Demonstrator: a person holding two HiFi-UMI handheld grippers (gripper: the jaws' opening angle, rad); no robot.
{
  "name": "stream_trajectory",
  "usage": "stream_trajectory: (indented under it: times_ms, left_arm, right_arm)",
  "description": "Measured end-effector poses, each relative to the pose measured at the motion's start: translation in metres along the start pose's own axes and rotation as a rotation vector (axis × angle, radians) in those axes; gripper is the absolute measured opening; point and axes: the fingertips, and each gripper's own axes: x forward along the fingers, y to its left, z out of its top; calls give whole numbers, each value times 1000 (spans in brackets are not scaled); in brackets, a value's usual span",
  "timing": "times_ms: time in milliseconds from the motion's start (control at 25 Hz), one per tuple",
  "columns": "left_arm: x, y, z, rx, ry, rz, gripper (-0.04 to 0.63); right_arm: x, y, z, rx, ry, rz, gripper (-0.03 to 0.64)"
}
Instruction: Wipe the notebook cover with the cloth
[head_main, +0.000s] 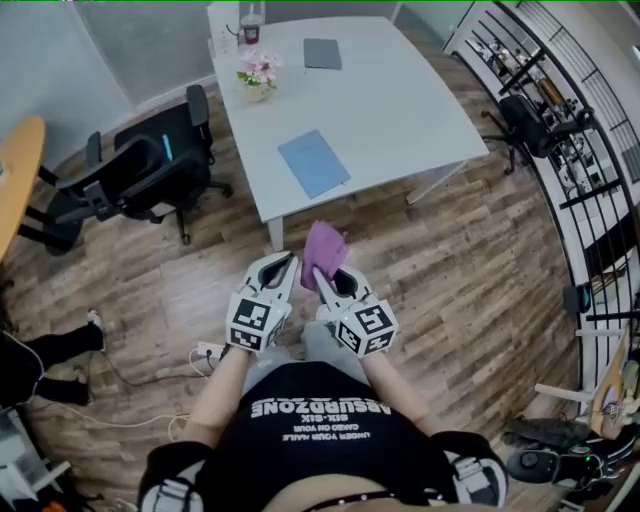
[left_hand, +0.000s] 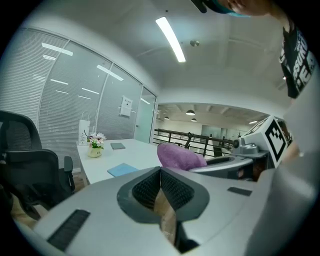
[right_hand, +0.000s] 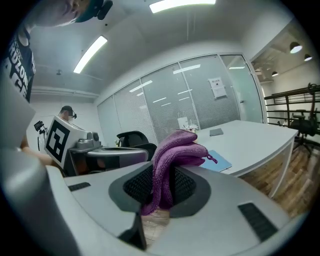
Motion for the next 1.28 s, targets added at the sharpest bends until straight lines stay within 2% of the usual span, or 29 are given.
stream_trajectory:
  times_ms: [280, 560, 720, 960, 1280]
  left_arm:
    - [38, -12, 3, -12, -3, 65, 17]
    - [71, -28, -1, -52, -27, 179, 17]
    - [75, -29, -10, -69, 0, 217, 17]
    - [83, -6, -17, -94, 30, 257, 17]
    - [127, 54, -12, -96, 70, 215, 17]
  right_arm:
    - [-17, -42, 15, -51, -19, 55, 87]
    - [-33, -97, 9, -77, 28, 143, 87]
    - [-22, -113, 6, -70, 58, 172, 87]
    - [6, -119, 2, -58, 100, 210, 87]
    - [70, -143, 19, -53, 125, 188, 87]
